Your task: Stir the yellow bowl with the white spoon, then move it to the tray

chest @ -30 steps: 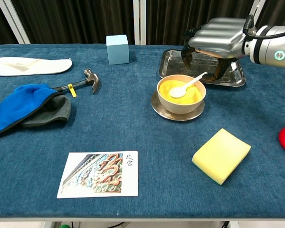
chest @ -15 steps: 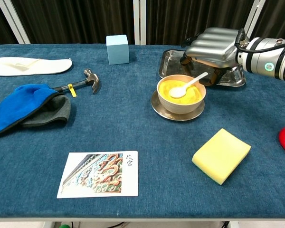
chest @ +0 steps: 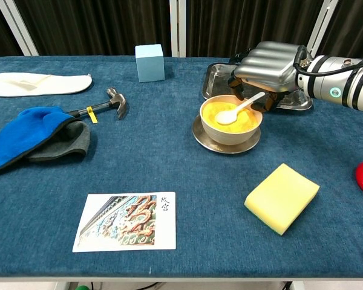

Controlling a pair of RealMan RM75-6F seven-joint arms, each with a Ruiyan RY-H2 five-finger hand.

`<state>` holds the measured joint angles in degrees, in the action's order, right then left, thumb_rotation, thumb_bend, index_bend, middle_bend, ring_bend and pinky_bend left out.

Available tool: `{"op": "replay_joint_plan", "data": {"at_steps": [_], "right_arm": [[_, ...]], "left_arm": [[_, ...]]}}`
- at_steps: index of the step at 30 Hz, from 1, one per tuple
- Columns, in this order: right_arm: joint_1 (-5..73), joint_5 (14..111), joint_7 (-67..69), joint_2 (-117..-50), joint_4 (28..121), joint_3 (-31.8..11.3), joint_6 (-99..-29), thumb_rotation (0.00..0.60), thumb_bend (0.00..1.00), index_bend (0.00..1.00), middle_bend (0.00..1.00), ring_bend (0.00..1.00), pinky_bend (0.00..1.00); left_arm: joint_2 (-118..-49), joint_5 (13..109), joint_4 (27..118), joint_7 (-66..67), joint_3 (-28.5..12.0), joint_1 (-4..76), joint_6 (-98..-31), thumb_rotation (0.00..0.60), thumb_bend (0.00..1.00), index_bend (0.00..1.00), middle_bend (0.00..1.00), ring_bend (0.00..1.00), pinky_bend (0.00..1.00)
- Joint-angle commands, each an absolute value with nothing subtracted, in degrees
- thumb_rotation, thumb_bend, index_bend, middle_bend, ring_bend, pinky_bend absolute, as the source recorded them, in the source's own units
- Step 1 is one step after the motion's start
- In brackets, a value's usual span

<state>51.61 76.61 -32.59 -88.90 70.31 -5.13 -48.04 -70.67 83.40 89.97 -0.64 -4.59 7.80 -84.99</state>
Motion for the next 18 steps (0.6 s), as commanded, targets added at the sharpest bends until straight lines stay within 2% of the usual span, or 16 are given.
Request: {"op": "replay_joint_plan", "data": {"at_steps": [1, 9, 18], "right_arm": [[51.68, 76.83, -31.96, -89.26, 69.79, -5.21, -48.1, 0.6, 0.39, 0.49, 0.34, 0.09, 0.19], [51.89, 76.84, -31.35, -89.85, 68.72, -5.3, -47.7, 0.6, 0.39, 0.53, 0.35, 0.09, 0.19], [52.04, 76.62, -31.19, -89.98, 68.66, -5.37, -47.28, 0.6, 0.45, 0.57, 0.35, 0.1, 0.19]], "left_arm": [[-70.65, 83.38, 89.96, -0.62, -4.61, 7.76, -85.02, 0.6, 0.35, 0.23, 0.19, 0.14, 0.09], [-70.67, 83.28, 89.97, -0.5, -4.63, 7.7, -84.89, 0.6, 0.35, 0.23, 0.19, 0.14, 0.09], [-70.88, 83.23, 89.64, -0.6, -4.57, 7.61, -84.75, 0.6, 0.35, 0.23, 0.19, 0.14, 0.09]]}}
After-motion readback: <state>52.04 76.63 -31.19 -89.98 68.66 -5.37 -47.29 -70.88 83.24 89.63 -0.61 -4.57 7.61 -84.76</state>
